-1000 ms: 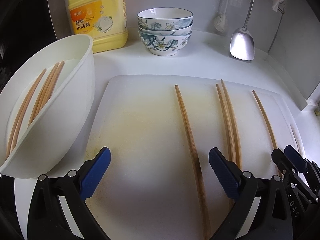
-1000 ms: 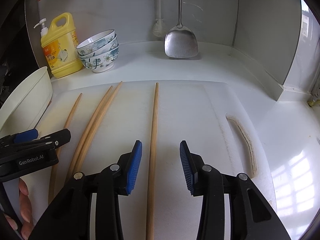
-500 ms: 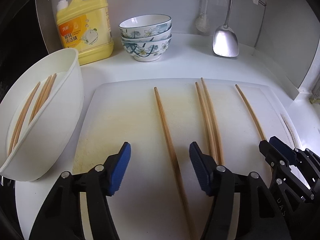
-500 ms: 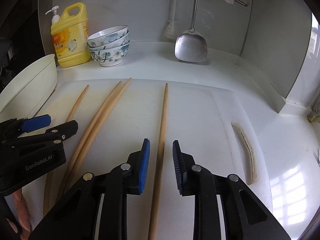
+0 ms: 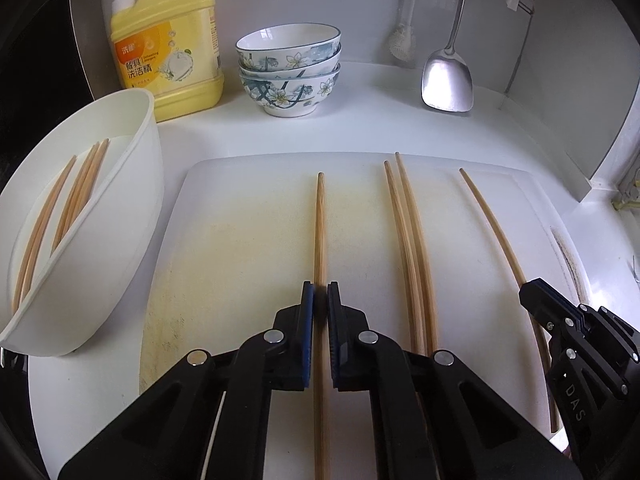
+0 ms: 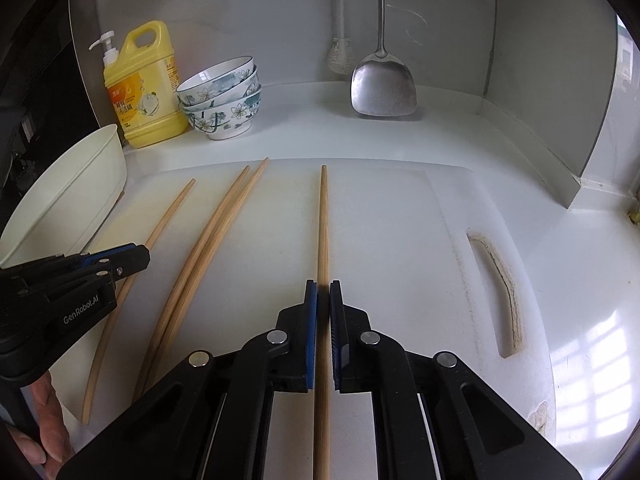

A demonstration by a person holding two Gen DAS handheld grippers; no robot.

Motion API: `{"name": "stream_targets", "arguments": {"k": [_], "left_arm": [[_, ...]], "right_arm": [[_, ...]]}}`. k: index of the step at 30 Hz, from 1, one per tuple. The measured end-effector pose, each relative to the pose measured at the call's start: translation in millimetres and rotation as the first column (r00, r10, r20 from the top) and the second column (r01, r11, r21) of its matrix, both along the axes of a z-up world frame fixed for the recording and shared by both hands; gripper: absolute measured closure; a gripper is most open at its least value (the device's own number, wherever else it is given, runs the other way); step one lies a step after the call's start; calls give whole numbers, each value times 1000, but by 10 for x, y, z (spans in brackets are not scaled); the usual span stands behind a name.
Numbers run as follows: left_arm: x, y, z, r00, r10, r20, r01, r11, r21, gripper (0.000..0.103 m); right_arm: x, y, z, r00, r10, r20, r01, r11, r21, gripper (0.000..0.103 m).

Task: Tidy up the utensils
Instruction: 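Carry the chopstick in the left tool toward the basin while the right tool carries its own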

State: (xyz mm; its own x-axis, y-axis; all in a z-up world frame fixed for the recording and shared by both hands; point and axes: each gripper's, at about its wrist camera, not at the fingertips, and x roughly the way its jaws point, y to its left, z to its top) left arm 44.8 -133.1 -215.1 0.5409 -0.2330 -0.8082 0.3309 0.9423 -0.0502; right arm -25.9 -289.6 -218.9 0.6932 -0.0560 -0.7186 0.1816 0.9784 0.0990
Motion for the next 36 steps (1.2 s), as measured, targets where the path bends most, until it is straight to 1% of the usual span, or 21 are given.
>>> {"name": "stream_targets", "arguments": {"k": [2, 5, 8, 10, 14, 17, 20, 22, 24, 28, 31, 34, 36], "left_arm": [[-5, 30, 27, 1000, 8, -22, -9, 1000, -17, 96], [-53, 64, 160, 1000, 17, -17, -17, 1000, -16, 96], [-108, 127, 396, 999, 40, -16, -40, 999, -21, 96], [-158, 192, 600, 998, 66, -1, -66, 998, -23, 96], [-285, 325, 986, 993, 111, 37, -110, 994, -19, 96], [-372, 450, 1205, 987, 151, 60, -150, 989, -19, 96], [-403, 624, 1355, 981, 187, 50, -184, 982, -45, 96], [-403, 727, 1431, 978, 200, 55, -198, 979, -47, 96], [-379, 867, 1491, 977, 209, 53, -206, 977, -50, 96], [-270, 1169, 1589, 975, 213, 63, -211, 977, -38, 96], [-151, 1432, 1689, 976, 192, 98, -191, 981, -24, 96], [26, 1728, 1745, 981, 164, 105, -163, 986, -22, 96], [173, 1928, 1730, 983, 150, 110, -149, 989, -17, 96]], "right_arm": [[-25, -9, 82, 1000, 1, 7, -1, 1000, 3, 97], [-68, 0, 243, 1000, 17, 22, -17, 1000, -4, 97], [-110, 15, 402, 999, 45, 27, -45, 999, 9, 97], [-129, 37, 527, 997, 64, 37, -64, 998, 13, 97], [-123, 116, 803, 992, 111, 55, -115, 991, 65, 97], [-124, 247, 1080, 982, 167, 87, -172, 984, 54, 97], [-105, 407, 1328, 970, 216, 114, -221, 975, 33, 97], [-87, 531, 1454, 962, 240, 127, -245, 969, 22, 97], [-32, 677, 1532, 957, 259, 133, -265, 964, 24, 97], [123, 1016, 1596, 951, 273, 142, -284, 957, 60, 97], [268, 1314, 1616, 951, 268, 154, -281, 957, 68, 97], [469, 1619, 1599, 954, 260, 149, -276, 956, 96, 97], [617, 1830, 1577, 956, 258, 142, -272, 958, 91, 97]]}}
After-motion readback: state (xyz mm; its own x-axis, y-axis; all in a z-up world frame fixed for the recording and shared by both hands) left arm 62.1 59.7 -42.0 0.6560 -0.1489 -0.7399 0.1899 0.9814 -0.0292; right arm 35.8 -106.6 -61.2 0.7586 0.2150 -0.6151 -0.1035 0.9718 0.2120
